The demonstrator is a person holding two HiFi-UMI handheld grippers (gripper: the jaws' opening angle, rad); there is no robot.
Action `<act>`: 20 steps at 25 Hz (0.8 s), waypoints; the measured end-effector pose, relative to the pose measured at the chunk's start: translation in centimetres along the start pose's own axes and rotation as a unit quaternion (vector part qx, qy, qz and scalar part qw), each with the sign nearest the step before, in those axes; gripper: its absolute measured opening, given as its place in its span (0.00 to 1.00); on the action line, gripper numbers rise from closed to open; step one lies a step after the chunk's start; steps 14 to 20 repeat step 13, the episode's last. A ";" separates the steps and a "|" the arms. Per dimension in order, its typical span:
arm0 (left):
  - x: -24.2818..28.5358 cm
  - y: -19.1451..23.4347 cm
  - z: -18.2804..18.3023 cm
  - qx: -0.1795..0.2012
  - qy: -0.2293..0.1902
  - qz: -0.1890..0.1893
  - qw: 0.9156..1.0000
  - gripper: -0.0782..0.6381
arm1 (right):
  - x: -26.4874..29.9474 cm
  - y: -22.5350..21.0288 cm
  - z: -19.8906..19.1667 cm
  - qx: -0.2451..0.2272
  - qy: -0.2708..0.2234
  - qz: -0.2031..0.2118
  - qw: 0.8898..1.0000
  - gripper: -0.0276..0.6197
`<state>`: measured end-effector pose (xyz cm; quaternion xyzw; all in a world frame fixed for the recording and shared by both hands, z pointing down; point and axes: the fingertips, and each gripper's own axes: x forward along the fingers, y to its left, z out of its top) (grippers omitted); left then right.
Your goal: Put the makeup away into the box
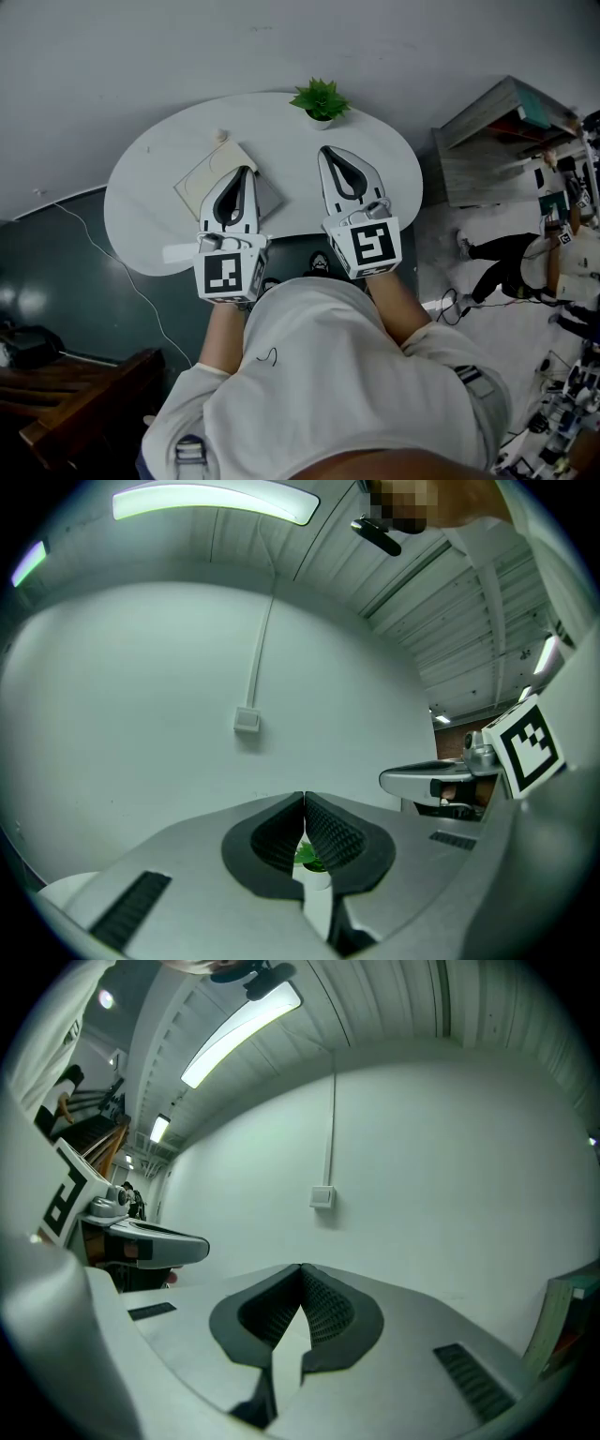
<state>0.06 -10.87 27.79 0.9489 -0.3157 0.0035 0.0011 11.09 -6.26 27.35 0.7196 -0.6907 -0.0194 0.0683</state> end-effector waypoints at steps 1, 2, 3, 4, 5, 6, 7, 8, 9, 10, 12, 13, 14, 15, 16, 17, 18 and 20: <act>0.0 0.0 0.0 -0.001 0.000 -0.001 1.000 0.14 | 0.0 0.0 0.0 0.000 0.000 0.000 1.000 0.04; 0.0 -0.1 -0.1 -0.002 0.001 -0.002 1.000 0.14 | -0.1 0.0 -0.1 0.001 0.001 0.000 1.000 0.04; 0.0 -0.1 -0.1 -0.004 0.002 -0.002 1.000 0.14 | -0.1 0.1 -0.3 0.001 0.002 0.000 1.000 0.04; -0.1 -0.2 -0.2 -0.005 0.002 -0.003 1.000 0.14 | -0.1 0.1 -0.4 0.001 0.004 0.000 1.000 0.04; -0.1 -0.2 -0.2 -0.005 0.002 -0.003 1.000 0.14 | -0.2 0.1 -0.5 0.001 0.006 -0.001 1.000 0.04; -0.1 -0.2 -0.2 -0.006 0.001 -0.003 1.000 0.14 | -0.2 0.0 -0.6 0.001 0.008 -0.001 1.000 0.04; -0.2 -0.2 -0.2 -0.007 0.000 -0.003 1.000 0.14 | -0.3 0.0 -0.7 0.001 0.009 -0.002 1.000 0.04; -0.2 -0.2 -0.3 -0.008 -0.002 -0.003 1.000 0.14 | -0.3 0.0 -0.8 0.000 0.010 -0.003 1.000 0.04; -0.3 -0.2 -0.3 -0.009 -0.003 -0.002 1.000 0.14 | -0.4 -0.1 -0.8 -0.001 0.010 -0.004 1.000 0.04; -0.4 -0.2 -0.4 -0.009 -0.003 -0.001 1.000 0.14 | -0.5 0.0 -0.9 -0.002 0.010 -0.004 1.000 0.04; -0.5 -0.1 -0.6 -0.008 0.000 0.001 1.000 0.14 | -0.6 0.0 -0.8 -0.001 0.009 -0.004 1.000 0.04; -0.5 -0.1 -0.7 -0.008 0.001 0.001 1.000 0.14 | -0.6 0.0 -0.8 -0.001 0.009 -0.004 1.000 0.04; -0.5 -0.1 -0.7 -0.008 0.001 0.001 1.000 0.14 | -0.6 0.0 -0.8 -0.001 0.009 -0.004 1.000 0.04; -0.5 -0.1 -0.7 -0.008 0.001 0.001 1.000 0.14 | -0.6 0.0 -0.8 -0.001 0.009 -0.004 1.000 0.04; -0.5 -0.1 -0.7 -0.008 0.001 0.001 1.000 0.14 | -0.6 0.0 -0.8 -0.001 0.009 -0.004 1.000 0.04; -0.5 -0.1 -0.7 -0.008 0.001 0.001 1.000 0.14 | -0.6 0.0 -0.8 -0.001 0.009 -0.004 1.000 0.04; -0.5 -0.1 -0.7 -0.008 0.001 0.001 1.000 0.14 | -0.6 0.0 -0.8 -0.001 0.009 -0.004 1.000 0.04; -0.5 -0.1 -0.7 -0.008 0.001 0.001 1.000 0.14 | -0.6 0.0 -0.8 -0.001 0.009 -0.004 1.000 0.04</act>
